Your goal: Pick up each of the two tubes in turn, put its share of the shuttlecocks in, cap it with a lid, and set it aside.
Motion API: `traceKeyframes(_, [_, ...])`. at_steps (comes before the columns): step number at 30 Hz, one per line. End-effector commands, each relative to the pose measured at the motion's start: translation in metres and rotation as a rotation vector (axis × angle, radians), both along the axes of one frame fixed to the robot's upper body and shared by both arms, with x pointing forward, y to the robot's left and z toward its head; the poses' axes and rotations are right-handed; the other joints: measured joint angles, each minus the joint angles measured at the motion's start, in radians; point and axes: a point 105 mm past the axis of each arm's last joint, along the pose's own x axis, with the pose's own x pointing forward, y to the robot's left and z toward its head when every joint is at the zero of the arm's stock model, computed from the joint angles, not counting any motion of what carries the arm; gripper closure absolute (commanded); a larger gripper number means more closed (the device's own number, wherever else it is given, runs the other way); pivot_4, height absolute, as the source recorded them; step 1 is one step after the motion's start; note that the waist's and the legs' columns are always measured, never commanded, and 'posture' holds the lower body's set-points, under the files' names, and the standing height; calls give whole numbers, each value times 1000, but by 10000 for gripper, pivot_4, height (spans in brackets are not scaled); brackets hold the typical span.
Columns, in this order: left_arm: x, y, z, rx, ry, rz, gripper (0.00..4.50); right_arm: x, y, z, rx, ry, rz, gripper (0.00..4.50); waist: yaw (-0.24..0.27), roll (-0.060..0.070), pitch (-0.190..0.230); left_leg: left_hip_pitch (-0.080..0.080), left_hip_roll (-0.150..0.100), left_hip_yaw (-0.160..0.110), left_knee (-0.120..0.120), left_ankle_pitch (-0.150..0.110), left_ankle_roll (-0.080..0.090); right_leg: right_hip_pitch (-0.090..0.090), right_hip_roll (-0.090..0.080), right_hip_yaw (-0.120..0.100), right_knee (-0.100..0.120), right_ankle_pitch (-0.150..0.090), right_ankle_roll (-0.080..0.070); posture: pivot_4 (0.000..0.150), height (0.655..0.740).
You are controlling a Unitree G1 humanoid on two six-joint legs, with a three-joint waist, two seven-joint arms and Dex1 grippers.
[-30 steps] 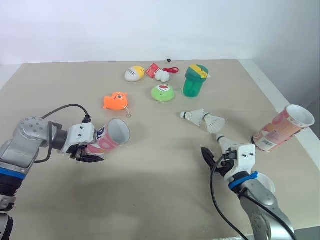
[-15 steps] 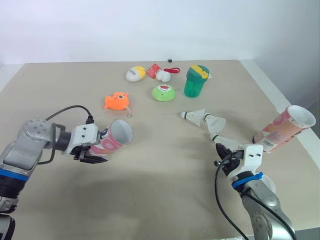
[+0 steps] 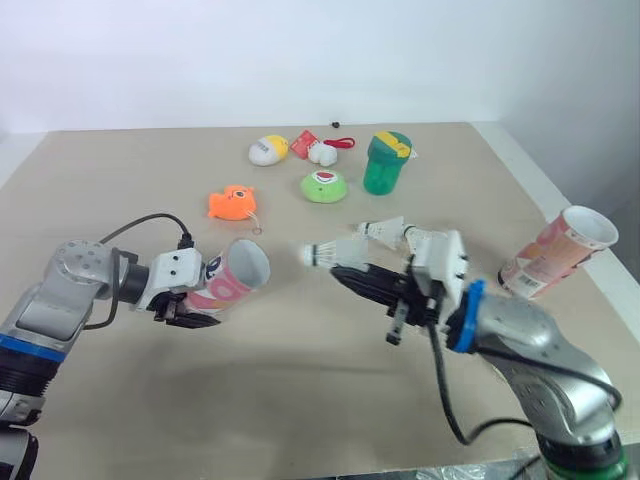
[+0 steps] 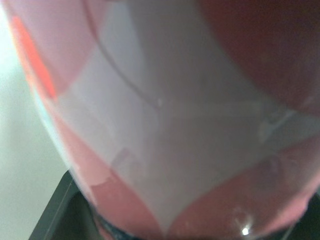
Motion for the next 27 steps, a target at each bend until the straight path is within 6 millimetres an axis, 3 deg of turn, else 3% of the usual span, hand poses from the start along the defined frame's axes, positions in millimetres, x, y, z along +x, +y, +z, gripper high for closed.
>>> traceKeyframes(1, [2,2,8,20,-19,3,15083,4,17,4,-39,-29,80,44416,1,0,0,-1,0,0,0,0,0,0,0,0,0,0,0,1500,7400])
traceKeyframes(6, [1,1,8,32,-8,1,15083,14,44,0,-108,-56,163,44416,2,0,0,-3,0,0,-1,0,0,-3,0,0,0,-1,0,1500,7400])
traceKeyframes(12, [-2,0,3,40,25,1,15083,11,68,1,-89,-25,218,44416,2,0,0,-4,0,0,-1,0,0,-4,0,-1,1,-1,0,1500,7400])
traceKeyframes(13, [-3,0,2,40,30,0,15083,10,69,1,-75,-12,217,38264,2,0,0,-4,0,0,-1,0,0,-4,0,-1,1,-1,-1,1500,7400])
traceKeyframes(14, [-3,0,1,41,33,-2,15083,9,69,2,-61,1,215,35339,2,0,0,-3,0,-1,0,0,0,-3,0,-1,1,-1,-1,1500,7400])
traceKeyframes(21, [-2,-1,1,41,40,-7,15083,12,56,7,63,12,93,2992,2,0,0,-3,0,-1,0,0,0,-3,-1,-1,2,-2,-1,1500,7400])
traceKeyframes(22, [-1,-1,1,41,41,-9,15083,17,50,12,109,-5,33,426,2,0,0,-3,0,-1,0,0,0,-3,-1,-1,2,-2,-1,1500,7400])
traceKeyframes(25, [-1,-2,2,37,41,-13,15083,31,35,17,182,-37,-117,426,2,0,0,-3,0,-1,0,0,0,-4,-1,-1,3,-2,-1,1500,7400])
traceKeyframes(27, [-1,-2,2,35,43,-18,15083,55,11,13,213,-75,-347,426,2,-1,-1,-3,0,-1,0,0,-1,-3,-1,-1,3,-2,-1,1500,7400])
